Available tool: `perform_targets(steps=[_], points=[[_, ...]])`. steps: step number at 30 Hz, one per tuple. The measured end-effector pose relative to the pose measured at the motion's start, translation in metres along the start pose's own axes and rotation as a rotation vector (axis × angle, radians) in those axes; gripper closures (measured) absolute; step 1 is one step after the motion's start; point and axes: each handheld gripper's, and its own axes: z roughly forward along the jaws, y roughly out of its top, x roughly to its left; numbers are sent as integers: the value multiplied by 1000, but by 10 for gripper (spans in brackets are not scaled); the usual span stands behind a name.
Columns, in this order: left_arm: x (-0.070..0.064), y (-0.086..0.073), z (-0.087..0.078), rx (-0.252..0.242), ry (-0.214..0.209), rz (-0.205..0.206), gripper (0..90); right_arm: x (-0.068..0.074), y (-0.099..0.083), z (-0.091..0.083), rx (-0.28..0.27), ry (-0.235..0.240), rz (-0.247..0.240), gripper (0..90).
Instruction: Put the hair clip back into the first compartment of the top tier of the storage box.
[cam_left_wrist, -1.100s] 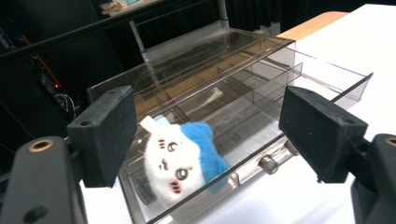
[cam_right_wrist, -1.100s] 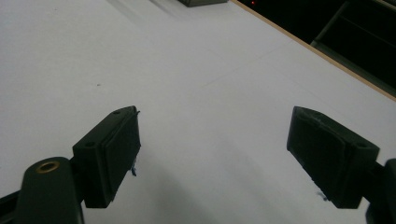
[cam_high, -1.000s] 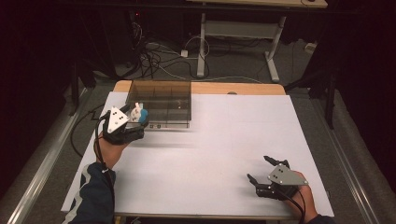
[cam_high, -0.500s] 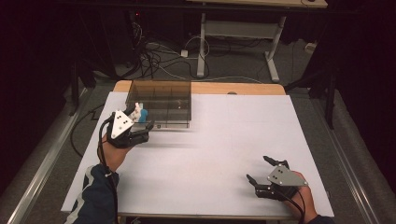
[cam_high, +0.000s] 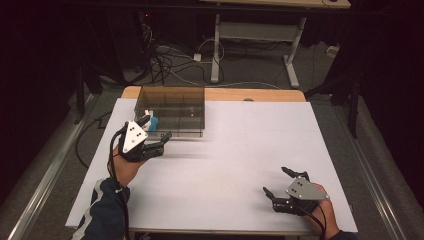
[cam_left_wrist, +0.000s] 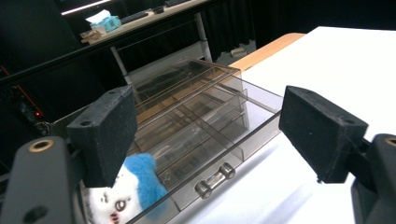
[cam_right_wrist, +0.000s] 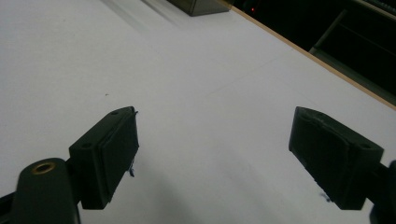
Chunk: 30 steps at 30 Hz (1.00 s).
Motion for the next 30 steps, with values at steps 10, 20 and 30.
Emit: perform_targets(steps=[10, 20, 30], points=[[-11, 5, -1, -14, -18, 21, 188, 1, 1, 0, -6, 4, -4, 166], [-21, 11, -4, -28, -32, 35, 188, 3, 2, -1, -7, 4, -9, 167], [-33, 15, -5, -34, -58, 66, 188, 7, 3, -1, -11, 8, -15, 167]])
